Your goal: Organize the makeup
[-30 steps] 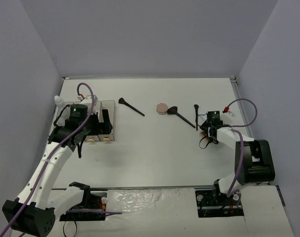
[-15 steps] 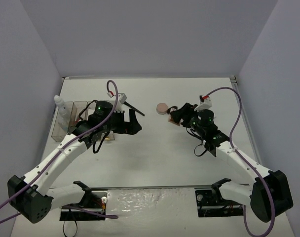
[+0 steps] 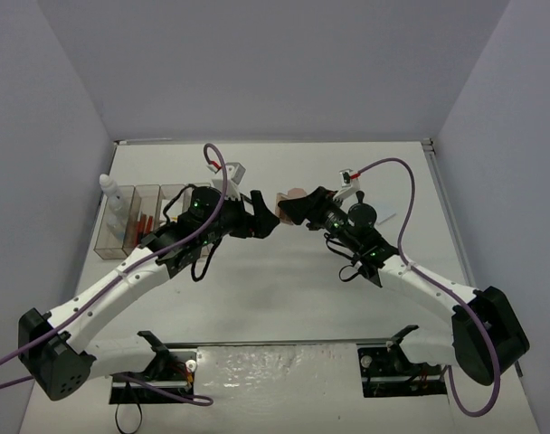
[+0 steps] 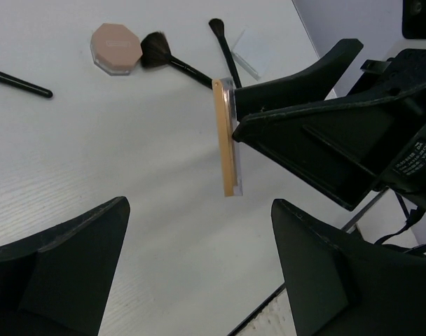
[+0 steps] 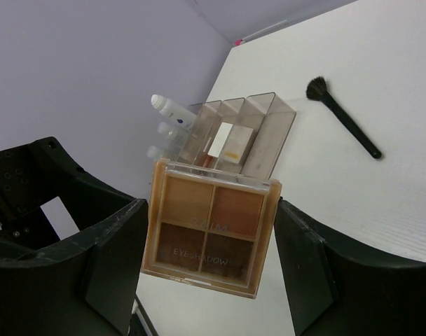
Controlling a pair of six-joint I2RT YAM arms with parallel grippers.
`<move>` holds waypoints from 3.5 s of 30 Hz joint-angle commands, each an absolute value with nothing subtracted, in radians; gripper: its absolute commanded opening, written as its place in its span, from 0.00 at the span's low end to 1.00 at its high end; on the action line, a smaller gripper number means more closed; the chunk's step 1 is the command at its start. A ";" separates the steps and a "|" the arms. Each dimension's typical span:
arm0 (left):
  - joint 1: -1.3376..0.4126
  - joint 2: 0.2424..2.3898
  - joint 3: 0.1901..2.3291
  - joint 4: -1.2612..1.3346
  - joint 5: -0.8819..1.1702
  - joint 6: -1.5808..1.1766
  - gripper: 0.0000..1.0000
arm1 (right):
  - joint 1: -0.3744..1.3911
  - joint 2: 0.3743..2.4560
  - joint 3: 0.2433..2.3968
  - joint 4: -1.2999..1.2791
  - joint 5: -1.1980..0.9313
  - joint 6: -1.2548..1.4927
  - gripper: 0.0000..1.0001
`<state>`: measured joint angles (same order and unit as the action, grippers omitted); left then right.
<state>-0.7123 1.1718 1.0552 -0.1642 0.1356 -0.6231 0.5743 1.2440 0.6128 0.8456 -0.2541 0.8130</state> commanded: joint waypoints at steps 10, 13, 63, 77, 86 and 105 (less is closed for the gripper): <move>-0.769 1.249 1.117 -0.075 0.038 -0.626 0.53 | 0.609 1.247 0.630 1.008 -0.250 0.848 0.00; -0.775 1.260 1.127 -0.065 0.035 -0.623 0.51 | 0.610 1.252 0.630 1.008 -0.251 0.851 0.00; -0.609 1.082 0.955 -0.216 -0.281 -0.508 0.00 | 0.400 1.137 0.787 0.413 -0.018 0.357 1.00; -0.045 1.258 1.004 -0.225 -0.002 -0.321 0.00 | 0.393 1.053 0.721 0.342 0.083 0.285 1.00; -0.009 1.430 1.032 -0.190 0.058 -0.272 0.07 | 0.393 1.032 0.708 0.342 0.111 0.276 1.00; -0.054 1.245 1.186 -0.506 0.099 -0.252 0.87 | 0.272 1.205 0.775 0.211 0.290 0.335 1.00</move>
<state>-0.0216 1.3686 1.0967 -0.4033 0.0538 -0.2867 0.3453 1.1270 0.7139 0.2349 0.2085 0.2926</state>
